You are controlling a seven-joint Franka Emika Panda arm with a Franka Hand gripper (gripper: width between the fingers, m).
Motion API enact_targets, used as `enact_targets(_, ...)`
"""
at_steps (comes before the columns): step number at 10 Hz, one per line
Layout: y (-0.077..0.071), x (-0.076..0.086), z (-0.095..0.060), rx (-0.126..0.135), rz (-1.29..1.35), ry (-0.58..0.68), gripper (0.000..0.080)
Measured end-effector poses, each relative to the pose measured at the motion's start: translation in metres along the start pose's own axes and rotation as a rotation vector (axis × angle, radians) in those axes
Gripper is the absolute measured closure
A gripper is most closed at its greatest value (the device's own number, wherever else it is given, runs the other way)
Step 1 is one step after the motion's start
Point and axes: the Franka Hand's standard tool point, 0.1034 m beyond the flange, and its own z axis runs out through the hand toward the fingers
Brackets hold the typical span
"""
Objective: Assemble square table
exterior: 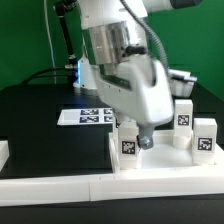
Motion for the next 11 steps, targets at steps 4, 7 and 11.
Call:
enact_targets(4,0.0025,0.0030,0.0016,-0.011,-0.276,0.005,0.0150)
enact_targets(7,-0.0010,0.0007,0.0093,-0.075,-0.667,0.057,0.0150)
enact_targets(11,0.0020,0.0027,0.0103,-0.072,-0.485,0.060,0.0507)
